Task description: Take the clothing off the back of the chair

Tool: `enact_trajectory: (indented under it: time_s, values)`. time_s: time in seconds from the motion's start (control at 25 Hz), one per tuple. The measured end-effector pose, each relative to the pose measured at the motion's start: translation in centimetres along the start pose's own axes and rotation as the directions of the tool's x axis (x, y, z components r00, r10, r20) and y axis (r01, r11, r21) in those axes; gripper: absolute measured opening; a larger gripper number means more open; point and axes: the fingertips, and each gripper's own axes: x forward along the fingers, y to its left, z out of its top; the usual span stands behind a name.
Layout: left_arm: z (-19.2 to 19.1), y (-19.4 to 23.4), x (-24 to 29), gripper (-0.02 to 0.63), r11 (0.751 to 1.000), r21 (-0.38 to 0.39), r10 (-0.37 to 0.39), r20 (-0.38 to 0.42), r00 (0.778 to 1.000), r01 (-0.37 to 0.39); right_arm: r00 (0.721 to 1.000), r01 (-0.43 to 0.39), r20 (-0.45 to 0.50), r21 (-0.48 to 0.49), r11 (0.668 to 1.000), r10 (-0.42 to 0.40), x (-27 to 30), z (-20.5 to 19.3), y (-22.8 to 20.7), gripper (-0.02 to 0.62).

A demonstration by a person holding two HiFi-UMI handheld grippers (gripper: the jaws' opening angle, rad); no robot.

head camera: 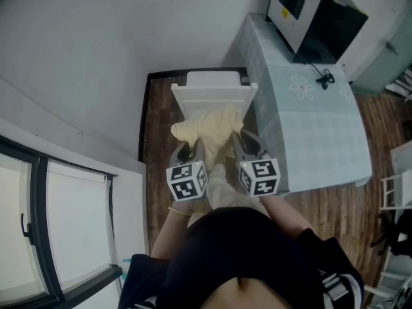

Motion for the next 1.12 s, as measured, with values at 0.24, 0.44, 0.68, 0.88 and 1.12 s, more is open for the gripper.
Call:
enact_trajectory:
  time_s: [0.24, 0.44, 0.68, 0.88, 1.12]
  values:
    - [-0.4, -0.2, -1.1, 0.095, 1.0, -0.001, 0.004, 0.006, 1.0, -0.004, 1.0, -0.015, 0.002, 0.002, 1.0, 0.015, -0.9, -0.2, 0.5, 0.063]
    - [-0.5, -0.4, -1.3, 0.095, 1.0, 0.003, -0.001, 0.005, 1.0, 0.001, 1.0, -0.015, 0.005, 0.008, 1.0, 0.015, -1.2, -0.3, 0.4, 0.061]
    - [-0.1, -0.4, -1.4, 0.095, 1.0, -0.001, -0.002, 0.012, 1.0, 0.002, 1.0, -0.021, 0.012, 0.007, 1.0, 0.021, -1.3, 0.1, 0.5, 0.061]
    - [0.2, -0.4, -1.3, 0.095, 1.0, -0.012, -0.005, 0.016, 1.0, 0.005, 1.0, -0.027, 0.015, 0.003, 1.0, 0.027, -1.2, 0.5, 0.4, 0.061]
    - [0.3, -0.6, -1.2, 0.095, 1.0, -0.022, -0.006, 0.019, 1.0, 0.006, 0.999, -0.033, 0.018, 0.0, 0.999, 0.033, -1.1, 0.8, 0.3, 0.061]
